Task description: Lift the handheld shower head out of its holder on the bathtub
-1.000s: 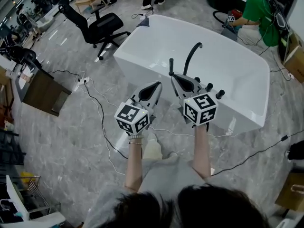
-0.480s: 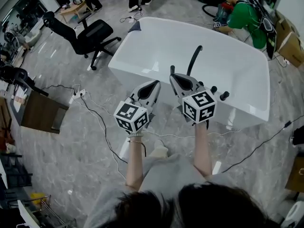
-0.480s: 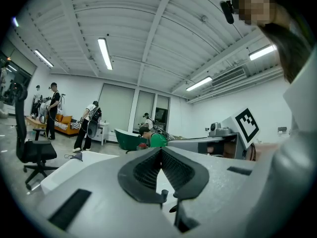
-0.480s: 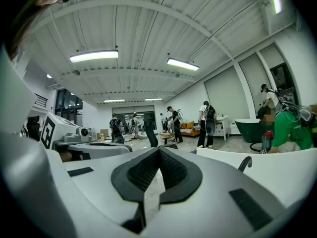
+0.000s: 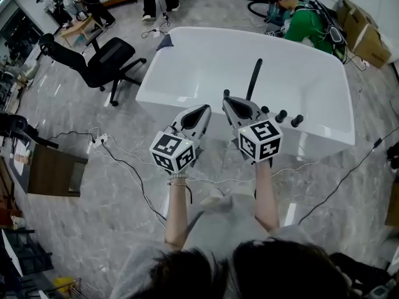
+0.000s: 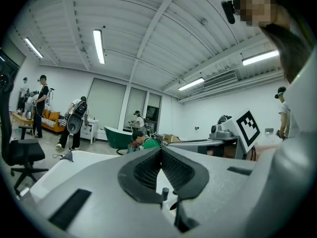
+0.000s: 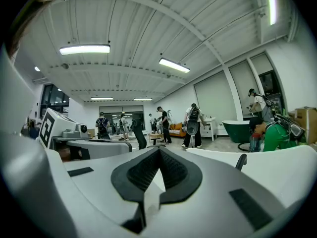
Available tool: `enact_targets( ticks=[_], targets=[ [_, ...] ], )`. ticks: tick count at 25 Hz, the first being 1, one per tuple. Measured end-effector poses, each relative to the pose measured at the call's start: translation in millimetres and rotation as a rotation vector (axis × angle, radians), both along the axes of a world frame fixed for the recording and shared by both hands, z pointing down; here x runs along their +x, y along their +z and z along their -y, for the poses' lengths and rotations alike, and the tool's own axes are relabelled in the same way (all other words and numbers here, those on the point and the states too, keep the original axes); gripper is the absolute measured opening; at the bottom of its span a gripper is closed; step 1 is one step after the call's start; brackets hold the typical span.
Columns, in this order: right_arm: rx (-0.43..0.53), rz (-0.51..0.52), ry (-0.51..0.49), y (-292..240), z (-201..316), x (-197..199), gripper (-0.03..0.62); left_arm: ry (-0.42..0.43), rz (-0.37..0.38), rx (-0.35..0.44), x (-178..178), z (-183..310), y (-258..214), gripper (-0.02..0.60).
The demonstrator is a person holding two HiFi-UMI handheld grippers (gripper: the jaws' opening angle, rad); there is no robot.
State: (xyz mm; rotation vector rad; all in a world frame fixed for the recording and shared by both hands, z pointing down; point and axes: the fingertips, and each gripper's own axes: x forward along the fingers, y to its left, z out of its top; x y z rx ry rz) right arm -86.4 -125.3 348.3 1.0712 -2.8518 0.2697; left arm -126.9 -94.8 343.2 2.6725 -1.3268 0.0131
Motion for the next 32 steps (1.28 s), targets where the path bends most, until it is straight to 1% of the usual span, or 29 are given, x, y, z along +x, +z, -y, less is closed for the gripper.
enact_targets(
  ticks=[6,11,16,21,26,27,29,32],
  targets=[
    [-0.022,-0.006,0.067,22.0,5.4,-2.3,0.0,0.032,0.003,-0.027,-8.9,7.1,17.7,0.005],
    [-0.041,-0.009,0.157,41.7,20.8,18.8,0.0,0.063,-0.018,-0.058,7.5,16.4,35.1,0.005],
    [-0.09,-0.044,0.2,73.1,48.7,33.7,0.0,0.068,-0.031,-0.099,16.8,39.5,56.2,0.005],
    [-0.145,-0.076,0.193,104.4,83.6,32.4,0.002,0.063,-0.044,-0.146,16.9,76.8,77.7,0.005],
    [-0.167,-0.129,0.172,133.2,118.0,23.1,0.002,0.07,-0.074,-0.211,17.3,110.7,112.2,0.005],
    [-0.171,-0.137,0.161,138.9,124.2,20.4,0.005,0.069,-0.078,-0.221,16.7,116.5,118.6,0.005],
    [-0.181,-0.153,0.143,150.1,134.7,17.1,0.035,0.064,-0.09,-0.241,15.9,127.2,130.8,0.005],
    [-0.199,-0.174,0.124,167.0,145.4,13.7,0.041,0.051,-0.103,-0.266,11.9,139.7,147.5,0.005]
  ],
)
